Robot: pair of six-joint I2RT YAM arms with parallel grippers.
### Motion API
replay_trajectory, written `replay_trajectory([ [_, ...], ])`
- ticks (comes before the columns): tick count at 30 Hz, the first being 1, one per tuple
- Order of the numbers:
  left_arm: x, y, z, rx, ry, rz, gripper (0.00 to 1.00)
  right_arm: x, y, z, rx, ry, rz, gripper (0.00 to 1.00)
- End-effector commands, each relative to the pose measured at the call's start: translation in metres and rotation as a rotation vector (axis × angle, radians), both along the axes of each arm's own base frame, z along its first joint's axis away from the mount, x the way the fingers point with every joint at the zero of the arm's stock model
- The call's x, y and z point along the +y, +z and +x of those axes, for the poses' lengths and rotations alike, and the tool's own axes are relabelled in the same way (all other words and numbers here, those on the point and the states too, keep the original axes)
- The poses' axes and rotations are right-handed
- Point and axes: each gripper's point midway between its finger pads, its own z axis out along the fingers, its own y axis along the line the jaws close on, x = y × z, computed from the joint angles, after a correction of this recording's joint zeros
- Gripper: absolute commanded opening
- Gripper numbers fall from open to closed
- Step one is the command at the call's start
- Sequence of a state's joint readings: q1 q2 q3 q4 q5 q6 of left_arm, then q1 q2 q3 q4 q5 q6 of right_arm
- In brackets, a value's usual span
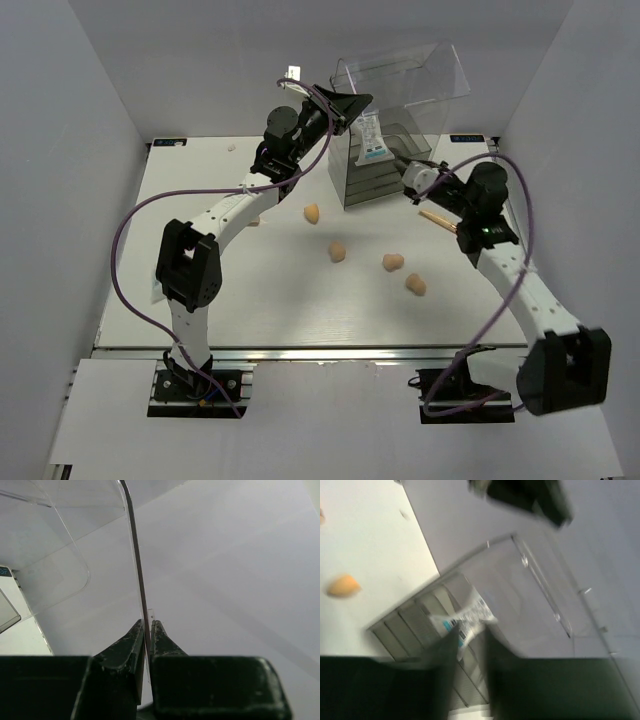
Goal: Organize the makeup
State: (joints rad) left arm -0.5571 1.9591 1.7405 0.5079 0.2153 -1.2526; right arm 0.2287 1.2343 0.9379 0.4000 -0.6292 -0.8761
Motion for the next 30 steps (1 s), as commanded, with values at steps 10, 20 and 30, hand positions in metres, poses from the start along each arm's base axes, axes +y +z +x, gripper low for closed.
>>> replay_trajectory([
  [10, 0.011, 0.055, -0.014, -0.159, -0.006, -0.082, 0.18, -0.016, 0.057, -0.030, -0.060, 0.003, 0.009, 0.80],
  [20, 0.013, 0.054, -0.017, -0.163, 0.000, -0.074, 0.18, -0.038, 0.100, 0.028, -0.424, -0.196, -0.014, 0.78],
  [30, 0.012, 0.055, -0.016, -0.166, -0.002, -0.077, 0.19, -0.034, 0.114, 0.024, -0.592, -0.177, -0.057, 0.77],
])
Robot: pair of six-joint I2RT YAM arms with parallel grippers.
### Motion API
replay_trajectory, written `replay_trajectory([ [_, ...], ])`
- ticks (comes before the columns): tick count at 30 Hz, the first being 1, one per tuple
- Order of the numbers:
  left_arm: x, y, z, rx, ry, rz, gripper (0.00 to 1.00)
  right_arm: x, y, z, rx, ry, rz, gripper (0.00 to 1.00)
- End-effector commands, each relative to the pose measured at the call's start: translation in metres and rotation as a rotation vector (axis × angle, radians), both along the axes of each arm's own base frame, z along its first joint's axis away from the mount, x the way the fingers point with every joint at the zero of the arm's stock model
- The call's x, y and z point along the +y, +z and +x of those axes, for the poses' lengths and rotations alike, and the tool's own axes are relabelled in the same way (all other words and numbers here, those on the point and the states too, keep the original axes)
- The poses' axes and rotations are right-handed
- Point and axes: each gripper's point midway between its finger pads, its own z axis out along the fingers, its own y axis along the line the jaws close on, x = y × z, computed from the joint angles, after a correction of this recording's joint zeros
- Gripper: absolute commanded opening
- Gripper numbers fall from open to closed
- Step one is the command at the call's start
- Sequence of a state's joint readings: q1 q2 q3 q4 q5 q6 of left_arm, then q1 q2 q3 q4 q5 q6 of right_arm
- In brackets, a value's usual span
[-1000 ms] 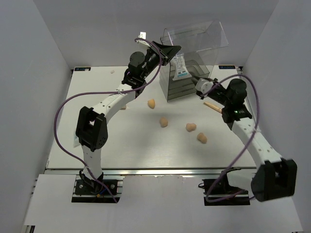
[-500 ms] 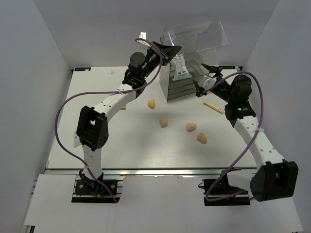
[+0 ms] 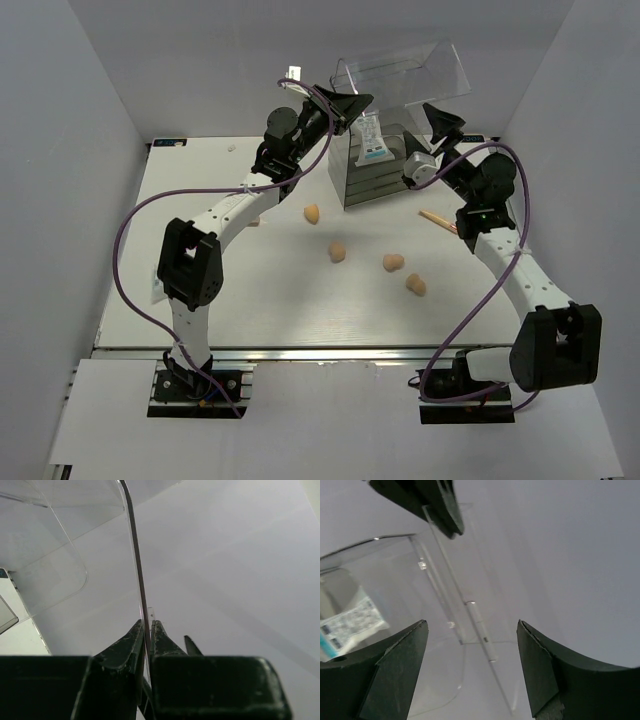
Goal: Organize the makeup
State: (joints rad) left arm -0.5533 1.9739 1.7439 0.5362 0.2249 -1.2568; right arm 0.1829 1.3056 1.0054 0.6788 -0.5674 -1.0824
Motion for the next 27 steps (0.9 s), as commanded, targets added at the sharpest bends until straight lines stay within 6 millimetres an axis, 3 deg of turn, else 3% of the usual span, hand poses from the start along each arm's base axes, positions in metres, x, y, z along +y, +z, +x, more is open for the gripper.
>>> replay_trajectory([
  [1, 0.013, 0.055, -0.018, -0.154, 0.004, -0.067, 0.19, -0.007, 0.037, 0.002, -0.172, -0.049, 0.003, 0.77],
  [6, 0.012, 0.053, -0.018, -0.150, -0.002, -0.067, 0.19, -0.014, 0.043, 0.024, -0.229, -0.118, 0.000, 0.78],
  [10, 0.011, 0.052, -0.017, -0.150, -0.002, -0.067, 0.18, -0.011, 0.037, 0.043, -0.241, -0.128, -0.028, 0.78],
  [16, 0.011, 0.052, -0.016, -0.146, 0.001, -0.066, 0.19, -0.012, 0.051, 0.056, -0.289, -0.146, -0.007, 0.73],
  [19, 0.011, 0.049, -0.017, -0.142, 0.001, -0.062, 0.19, -0.011, 0.053, 0.057, -0.307, -0.148, -0.006, 0.59],
  [21, 0.011, 0.047, -0.016, -0.137, 0.001, -0.059, 0.19, -0.011, 0.052, 0.060, -0.305, -0.150, -0.008, 0.43],
  [25, 0.012, 0.042, -0.015, -0.122, 0.009, -0.043, 0.21, -0.012, 0.052, 0.061, -0.309, -0.154, -0.007, 0.33],
  [27, 0.014, 0.041, -0.016, -0.114, 0.020, -0.034, 0.29, -0.012, 0.052, 0.062, -0.306, -0.155, -0.002, 0.30],
])
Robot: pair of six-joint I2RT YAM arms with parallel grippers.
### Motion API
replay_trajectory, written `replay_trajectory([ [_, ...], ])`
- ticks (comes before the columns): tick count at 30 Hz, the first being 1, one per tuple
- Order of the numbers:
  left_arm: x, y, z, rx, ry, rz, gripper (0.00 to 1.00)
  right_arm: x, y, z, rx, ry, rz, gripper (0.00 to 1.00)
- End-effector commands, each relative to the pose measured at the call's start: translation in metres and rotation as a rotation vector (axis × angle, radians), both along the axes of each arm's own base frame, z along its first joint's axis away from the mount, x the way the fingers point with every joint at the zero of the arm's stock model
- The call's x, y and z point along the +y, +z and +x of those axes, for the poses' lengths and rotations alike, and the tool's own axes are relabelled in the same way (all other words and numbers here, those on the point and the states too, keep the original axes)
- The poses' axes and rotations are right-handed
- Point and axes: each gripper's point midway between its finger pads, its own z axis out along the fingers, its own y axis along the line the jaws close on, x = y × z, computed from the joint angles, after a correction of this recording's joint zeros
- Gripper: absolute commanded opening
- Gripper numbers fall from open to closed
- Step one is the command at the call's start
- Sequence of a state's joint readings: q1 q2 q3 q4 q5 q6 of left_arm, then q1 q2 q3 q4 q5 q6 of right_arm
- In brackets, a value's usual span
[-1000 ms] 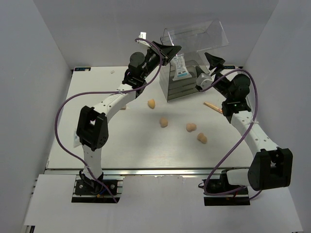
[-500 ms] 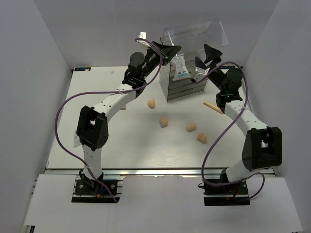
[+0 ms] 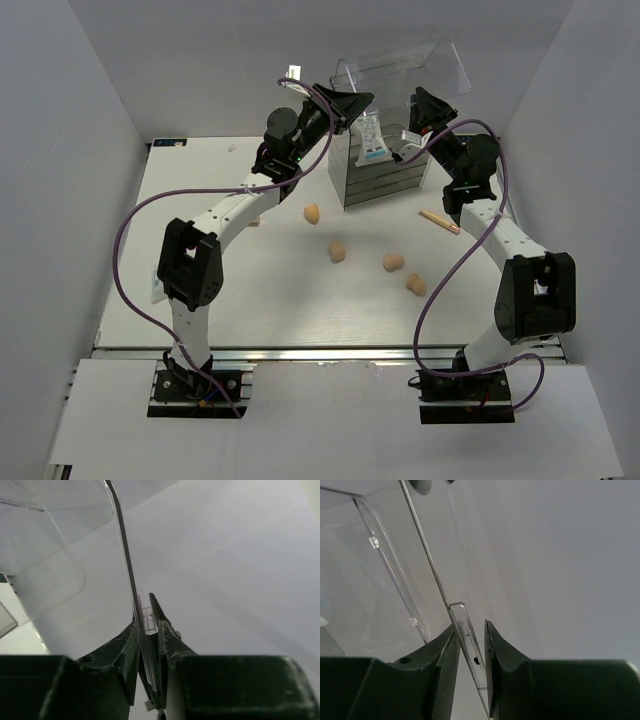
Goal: Organize the makeup
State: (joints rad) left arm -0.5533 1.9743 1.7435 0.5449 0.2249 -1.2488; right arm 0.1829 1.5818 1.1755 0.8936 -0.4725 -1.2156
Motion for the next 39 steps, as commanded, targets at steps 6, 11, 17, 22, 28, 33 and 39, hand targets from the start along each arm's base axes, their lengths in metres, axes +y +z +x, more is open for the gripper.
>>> replay_trajectory([
  [6, 0.031, 0.012, -0.020, -0.027, 0.103, 0.054, 0.57, -0.006, 0.040, -0.007, -0.113, -0.017, 0.038, 0.27],
  [11, 0.082, 0.013, -0.041, -0.011, 0.305, 0.159, 0.58, -0.006, 0.039, -0.008, -0.106, -0.011, 0.045, 0.26],
  [17, 0.184, -0.084, -0.058, 0.409, 0.714, 0.444, 0.00, -0.007, 0.040, -0.009, -0.095, -0.007, 0.060, 0.26],
  [22, 0.282, -0.200, -0.123, 0.970, 0.981, 0.695, 0.63, -0.007, 0.035, -0.012, -0.080, -0.005, 0.065, 0.27],
  [28, 0.356, -0.259, -0.176, 1.282, 1.116, 0.873, 0.98, -0.010, 0.028, -0.011, -0.061, -0.013, 0.076, 0.27],
  [33, 0.403, -0.294, -0.201, 1.493, 1.187, 0.803, 0.98, -0.010, 0.025, -0.013, -0.054, -0.011, 0.076, 0.27],
  [39, 0.424, -0.329, -0.213, 1.643, 1.202, 0.730, 0.98, -0.010, 0.024, -0.013, -0.050, -0.012, 0.077, 0.27],
])
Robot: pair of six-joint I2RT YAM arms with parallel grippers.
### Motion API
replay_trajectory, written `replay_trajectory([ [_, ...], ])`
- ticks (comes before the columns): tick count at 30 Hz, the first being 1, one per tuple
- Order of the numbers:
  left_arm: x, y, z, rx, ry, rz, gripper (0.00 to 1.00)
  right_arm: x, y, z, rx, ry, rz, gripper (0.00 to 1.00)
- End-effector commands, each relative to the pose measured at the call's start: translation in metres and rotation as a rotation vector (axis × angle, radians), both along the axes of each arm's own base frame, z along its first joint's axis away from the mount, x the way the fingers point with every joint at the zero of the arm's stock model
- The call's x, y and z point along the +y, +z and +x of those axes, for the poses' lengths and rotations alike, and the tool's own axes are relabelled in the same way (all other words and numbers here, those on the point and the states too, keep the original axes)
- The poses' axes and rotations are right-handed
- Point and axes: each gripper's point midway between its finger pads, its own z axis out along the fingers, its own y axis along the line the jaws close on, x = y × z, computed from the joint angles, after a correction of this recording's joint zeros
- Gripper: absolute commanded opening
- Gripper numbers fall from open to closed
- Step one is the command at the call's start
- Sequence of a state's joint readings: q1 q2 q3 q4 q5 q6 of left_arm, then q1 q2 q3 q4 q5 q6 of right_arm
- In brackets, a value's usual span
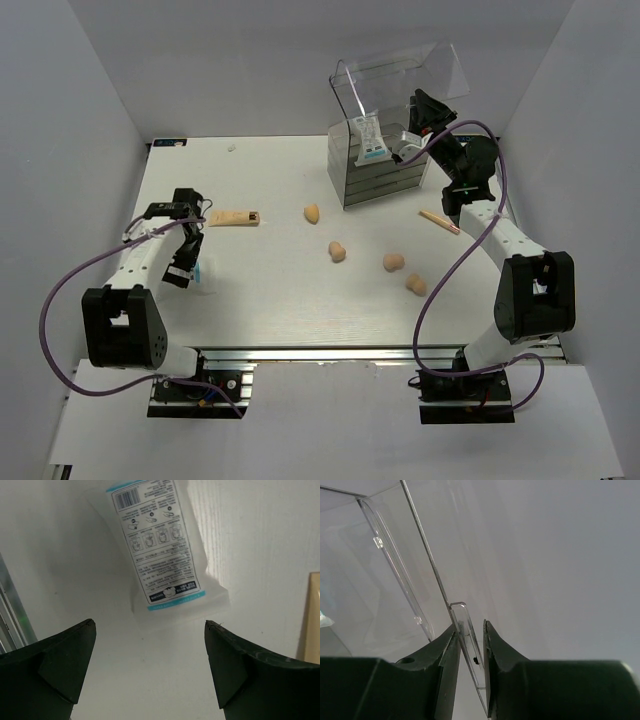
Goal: Organize the makeup
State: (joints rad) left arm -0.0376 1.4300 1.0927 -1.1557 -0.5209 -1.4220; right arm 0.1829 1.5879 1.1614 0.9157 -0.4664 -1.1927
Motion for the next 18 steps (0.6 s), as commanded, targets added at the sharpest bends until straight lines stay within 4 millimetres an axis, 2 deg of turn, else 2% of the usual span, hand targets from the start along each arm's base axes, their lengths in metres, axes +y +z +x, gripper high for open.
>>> replay_trajectory([
  [1, 0.001, -0.010, -0.004, 0.022, 0.050, -0.038, 0.98, -0.010, 0.029, -0.014, -0.063, -0.017, 0.060, 0.27],
  [3, 0.006, -0.026, -0.003, 0.049, 0.062, -0.047, 0.98, -0.010, 0.028, -0.013, -0.060, -0.018, 0.061, 0.27],
  [7, 0.019, -0.037, 0.024, -0.039, 0.076, -0.047, 0.98, -0.010, 0.025, -0.014, -0.051, -0.019, 0.061, 0.28],
  [11, 0.027, -0.051, 0.034, -0.003, 0.069, -0.040, 0.93, -0.010, 0.022, -0.016, -0.040, -0.017, 0.057, 0.28],
  [14, 0.027, -0.068, 0.033, 0.004, 0.066, -0.057, 0.75, -0.011, 0.022, -0.015, -0.037, -0.020, 0.059, 0.27],
  [15, 0.027, -0.070, 0.033, 0.000, 0.066, -0.058, 0.64, -0.010, 0.022, -0.016, -0.039, -0.018, 0.058, 0.27],
  [16, 0.027, -0.075, 0.034, -0.013, 0.061, -0.060, 0.59, -0.012, 0.022, -0.016, -0.039, -0.023, 0.057, 0.27],
  [17, 0.026, -0.076, 0.034, -0.020, 0.054, -0.064, 0.48, -0.011, 0.022, -0.016, -0.037, -0.020, 0.057, 0.27],
  [18, 0.025, -0.077, 0.034, -0.022, 0.050, -0.065, 0.48, -0.011, 0.021, -0.016, -0.034, -0.020, 0.055, 0.27],
])
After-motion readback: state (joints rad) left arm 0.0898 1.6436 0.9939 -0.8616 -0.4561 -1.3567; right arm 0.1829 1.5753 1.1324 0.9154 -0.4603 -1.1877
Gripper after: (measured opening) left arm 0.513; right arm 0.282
